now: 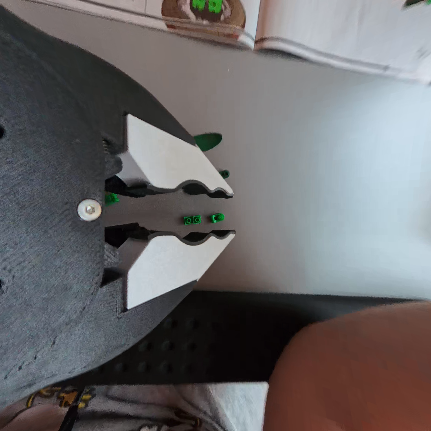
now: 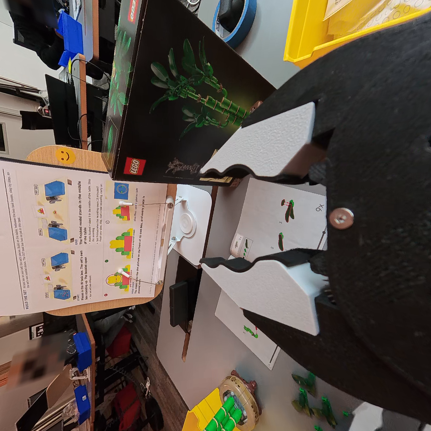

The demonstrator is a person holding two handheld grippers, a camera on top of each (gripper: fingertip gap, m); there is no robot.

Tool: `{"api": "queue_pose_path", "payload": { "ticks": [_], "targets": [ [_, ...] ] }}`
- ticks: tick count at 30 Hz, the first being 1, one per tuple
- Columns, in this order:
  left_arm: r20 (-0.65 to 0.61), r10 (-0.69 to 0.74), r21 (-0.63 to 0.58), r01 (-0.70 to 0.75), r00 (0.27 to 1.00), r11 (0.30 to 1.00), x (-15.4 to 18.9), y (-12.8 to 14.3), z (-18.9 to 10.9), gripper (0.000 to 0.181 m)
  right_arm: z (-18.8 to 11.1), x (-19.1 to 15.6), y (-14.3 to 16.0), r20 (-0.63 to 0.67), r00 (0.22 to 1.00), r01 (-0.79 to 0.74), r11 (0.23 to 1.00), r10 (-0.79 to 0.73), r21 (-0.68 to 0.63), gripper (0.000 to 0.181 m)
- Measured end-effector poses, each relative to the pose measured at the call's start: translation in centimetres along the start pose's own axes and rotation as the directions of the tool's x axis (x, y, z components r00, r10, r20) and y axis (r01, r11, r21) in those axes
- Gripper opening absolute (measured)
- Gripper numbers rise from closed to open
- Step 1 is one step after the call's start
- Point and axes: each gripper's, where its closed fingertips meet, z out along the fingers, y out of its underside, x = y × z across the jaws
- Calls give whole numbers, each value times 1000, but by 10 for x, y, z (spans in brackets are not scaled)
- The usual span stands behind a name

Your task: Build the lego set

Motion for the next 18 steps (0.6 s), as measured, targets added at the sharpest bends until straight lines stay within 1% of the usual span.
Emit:
{"api": "queue_pose_path", "payload": {
  "ticks": [1, 3, 5, 6, 8, 11, 14, 15, 16, 18],
  "targets": [
    [4, -22, 73, 22, 1000, 997, -5, -14, -17, 26, 0, 1, 1, -1, 1000, 0, 1000, 0, -1, 67],
    [53, -60, 233, 46, 997, 971, -20, -41, -69, 29, -1, 3, 1, -3, 1000, -5, 1000, 5, -1, 67],
    [158, -107, 372, 41, 982, 927, -41, -57, -137, 30, -1, 5, 2, -4, 1000, -16, 1000, 16, 2, 67],
    [214, -142, 425, 39, 966, 905, -50, -59, -173, 31, -1, 6, 3, -4, 1000, -20, 1000, 20, 1, 66],
    [306, -237, 499, 57, 922, 865, -64, -46, -240, 29, 0, 8, 5, -6, 1000, -23, 1000, 23, -7, 66],
    [384, -392, 563, 124, 836, 817, -79, -2, -321, 33, 3, 13, 13, -15, 1000, -24, 999, 23, -41, 67],
    [440, -543, 602, 214, 715, 769, -89, 59, -385, 40, 8, 22, 23, -45, 998, -38, 997, 35, -74, 67],
    [466, -596, 613, 247, 654, 750, -92, 84, -403, 39, 10, 24, 25, -52, 998, -39, 996, 35, -84, 67],
    [494, -655, 623, 292, 571, 725, -97, 113, -421, 38, 12, 25, 28, -57, 998, -38, 995, 33, -94, 67],
    [530, -768, 641, 423, 359, 640, -104, 181, -447, 28, 15, 25, 30, -64, 998, -31, 994, 24, -109, 67]
  ]
}}
